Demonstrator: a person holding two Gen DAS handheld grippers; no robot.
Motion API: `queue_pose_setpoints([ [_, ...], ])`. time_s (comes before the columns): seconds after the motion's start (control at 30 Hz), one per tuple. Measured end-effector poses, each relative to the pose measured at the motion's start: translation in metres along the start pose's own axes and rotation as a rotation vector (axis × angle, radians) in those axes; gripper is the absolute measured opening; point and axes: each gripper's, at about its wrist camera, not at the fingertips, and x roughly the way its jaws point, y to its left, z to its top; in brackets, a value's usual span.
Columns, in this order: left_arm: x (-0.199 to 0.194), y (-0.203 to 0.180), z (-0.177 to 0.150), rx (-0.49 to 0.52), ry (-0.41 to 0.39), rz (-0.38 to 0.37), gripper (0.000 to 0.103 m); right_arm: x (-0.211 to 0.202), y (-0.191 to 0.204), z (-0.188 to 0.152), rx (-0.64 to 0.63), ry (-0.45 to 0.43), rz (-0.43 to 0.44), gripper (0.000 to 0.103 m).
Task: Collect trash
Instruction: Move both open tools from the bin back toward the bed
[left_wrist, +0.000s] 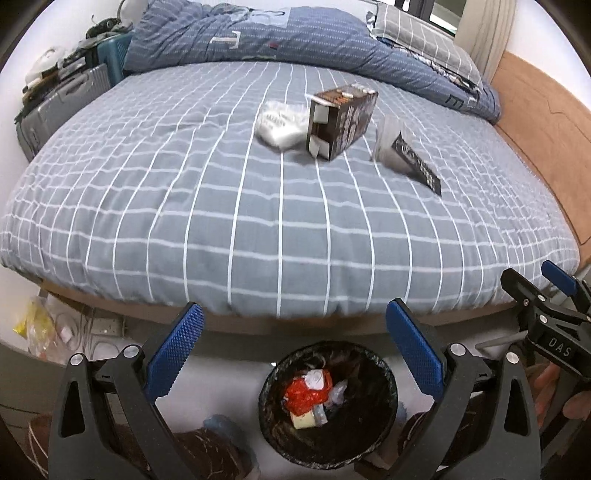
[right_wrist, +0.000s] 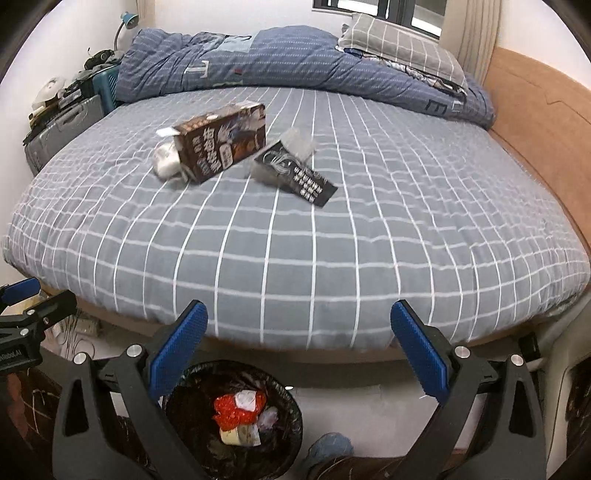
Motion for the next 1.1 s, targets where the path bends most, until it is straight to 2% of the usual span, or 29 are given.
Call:
queue_pose_setpoints([
  [0.23, 0.007, -0.002, 0.037, -0.001, -0.016, -0.001, 0.097, 0.009, -0.004, 0.03, -0.011, -0.021, -0.01, 0.095],
  [0.5, 0.03, -0.011, 0.084, 0.027, -0.031, 0.002, 0.097, 0.038, -0.011, 0.065, -0.013, -0.031, -0.028, 0.095],
  [1.0, 0.112, -0.028, 0.158, 0.078, -0.02, -0.015, 0.097, 0.126, -0.009, 0.114, -0.049, 0.013, 0.006, 0.095],
  [1.1, 0.132, -0.031, 0.17, 0.09, -0.011, -0.016, 0.097, 0.147, -0.005, 0.118, -0.06, 0.032, 0.013, 0.092],
])
